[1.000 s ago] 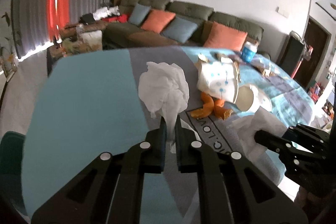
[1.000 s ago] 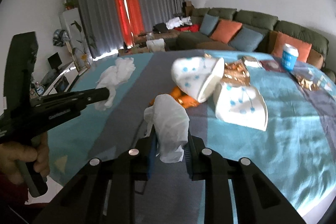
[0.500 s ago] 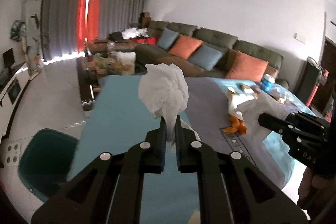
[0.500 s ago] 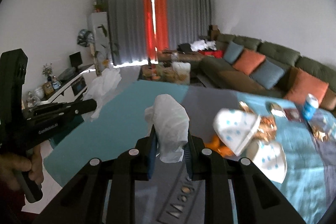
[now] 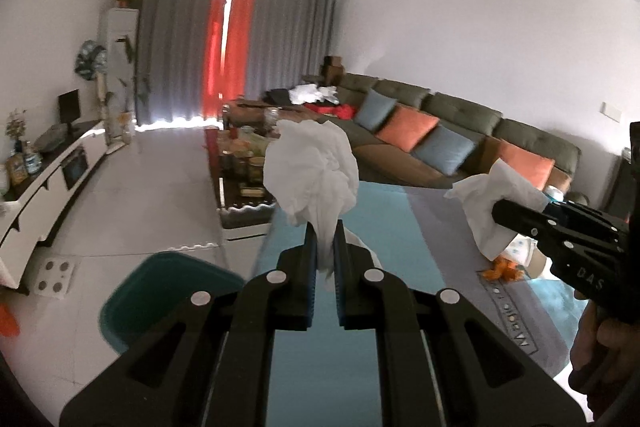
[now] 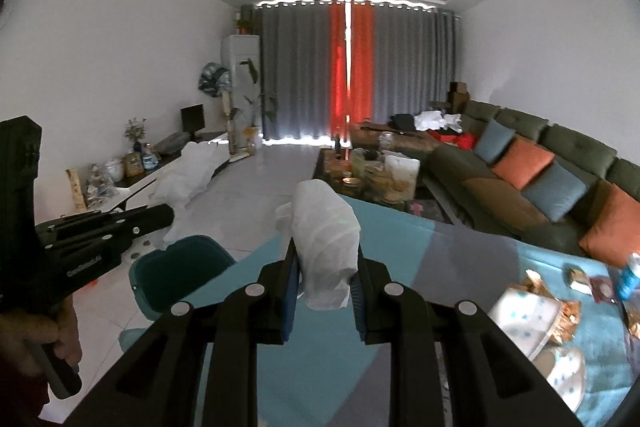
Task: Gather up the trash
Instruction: 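Carry both tissues over the teal bin and open both tools to drop them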
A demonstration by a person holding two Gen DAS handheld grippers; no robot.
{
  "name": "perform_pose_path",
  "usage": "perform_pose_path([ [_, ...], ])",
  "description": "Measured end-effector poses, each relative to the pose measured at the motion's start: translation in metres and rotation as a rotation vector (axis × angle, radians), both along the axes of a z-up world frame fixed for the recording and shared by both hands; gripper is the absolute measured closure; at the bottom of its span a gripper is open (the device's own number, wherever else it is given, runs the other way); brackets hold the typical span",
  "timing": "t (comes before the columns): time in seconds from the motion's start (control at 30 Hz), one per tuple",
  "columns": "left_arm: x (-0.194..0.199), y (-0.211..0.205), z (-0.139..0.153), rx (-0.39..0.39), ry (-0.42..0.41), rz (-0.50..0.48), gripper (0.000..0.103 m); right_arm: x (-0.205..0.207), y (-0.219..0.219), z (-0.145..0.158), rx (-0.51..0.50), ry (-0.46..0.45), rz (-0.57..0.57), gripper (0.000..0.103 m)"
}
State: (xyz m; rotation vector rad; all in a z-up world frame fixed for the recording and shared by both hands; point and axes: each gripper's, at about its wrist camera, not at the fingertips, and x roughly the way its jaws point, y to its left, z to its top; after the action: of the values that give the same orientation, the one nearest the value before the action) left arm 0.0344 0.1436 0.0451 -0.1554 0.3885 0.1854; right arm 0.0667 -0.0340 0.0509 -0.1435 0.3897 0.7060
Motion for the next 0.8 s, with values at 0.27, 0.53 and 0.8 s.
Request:
perform_pose_path([
  [0.27, -0.039, 0.034, 0.001, -0.001, 0.011, 0.099, 0.095, 0.006, 0.041, 0.001, -0.015, 0.019, 0.094, 0.082],
  [0.53, -0.071, 0.07, -0.007, -0.02, 0.032, 0.178, 0.095, 0.015, 0.09, 0.002, -0.054, 0.044, 0.205, 0.082],
  [0.8, -0.08, 0.095, -0.015, -0.052, 0.066, 0.226, 0.094, 0.019, 0.139, -0.005, -0.103, 0.077, 0.299, 0.081],
])
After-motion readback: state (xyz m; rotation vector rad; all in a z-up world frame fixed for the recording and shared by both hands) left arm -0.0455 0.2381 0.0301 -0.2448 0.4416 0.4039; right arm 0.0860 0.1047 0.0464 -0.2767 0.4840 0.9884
